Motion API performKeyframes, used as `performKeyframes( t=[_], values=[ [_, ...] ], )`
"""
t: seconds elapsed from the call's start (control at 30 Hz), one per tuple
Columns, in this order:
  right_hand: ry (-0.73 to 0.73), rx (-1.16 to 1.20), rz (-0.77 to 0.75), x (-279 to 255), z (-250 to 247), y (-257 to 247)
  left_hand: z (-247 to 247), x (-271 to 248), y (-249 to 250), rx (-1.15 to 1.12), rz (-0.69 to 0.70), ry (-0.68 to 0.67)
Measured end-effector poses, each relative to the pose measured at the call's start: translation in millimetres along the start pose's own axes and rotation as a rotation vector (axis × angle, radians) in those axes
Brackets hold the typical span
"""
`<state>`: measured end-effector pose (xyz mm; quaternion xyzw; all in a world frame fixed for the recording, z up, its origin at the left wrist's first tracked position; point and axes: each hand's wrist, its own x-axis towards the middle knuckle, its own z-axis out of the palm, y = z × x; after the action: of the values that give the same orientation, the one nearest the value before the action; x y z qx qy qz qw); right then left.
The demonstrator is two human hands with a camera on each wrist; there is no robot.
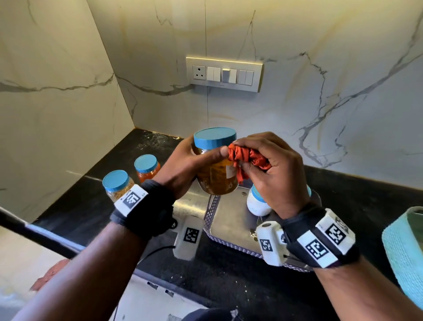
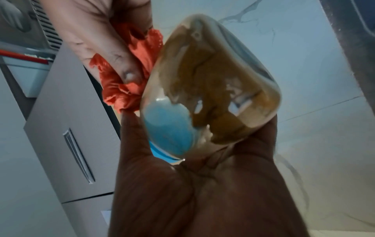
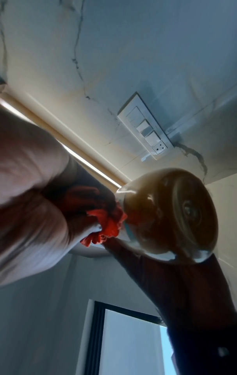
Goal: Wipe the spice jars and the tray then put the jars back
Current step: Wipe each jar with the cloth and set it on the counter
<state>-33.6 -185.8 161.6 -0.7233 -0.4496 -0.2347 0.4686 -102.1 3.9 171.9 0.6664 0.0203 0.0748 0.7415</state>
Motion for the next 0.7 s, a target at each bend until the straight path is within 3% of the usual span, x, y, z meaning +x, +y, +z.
performKeyframes(
  t=[0.13, 0.27, 0.33, 0.43, 0.6, 0.7],
  values=[
    [-0.016, 0.021, -0.008, -7.3, 11.6, -1.1, -8.7, -3.6, -0.2, 0.017, -0.004, 0.084],
    [-0.133, -0.001, -0.019, -31.8, 27.3, 1.1, -32.0, -6.1, 0.1, 0.07, -0.057, 0.182],
    [-0.235, 0.014, 0.025, -43.2, 37.5, 4.0, -47.7, -5.3, 4.2, 0.181, -0.085, 0.147],
    [-0.344, 0.045, 0.077, -55.1, 49.3, 11.2, -67.0, -0.4, 14.2, 0.496, -0.154, 0.034],
    [-0.301, 0.126, 0.157, -62.8, 57.6, 17.6, -102.1, 23.4, 9.4, 1.221, -0.071, -0.055],
    [-0.319, 0.135, 0.187, -67.8, 60.6, 16.8, -119.2, 39.4, 1.2, 1.433, -0.066, -0.084]
  ],
)
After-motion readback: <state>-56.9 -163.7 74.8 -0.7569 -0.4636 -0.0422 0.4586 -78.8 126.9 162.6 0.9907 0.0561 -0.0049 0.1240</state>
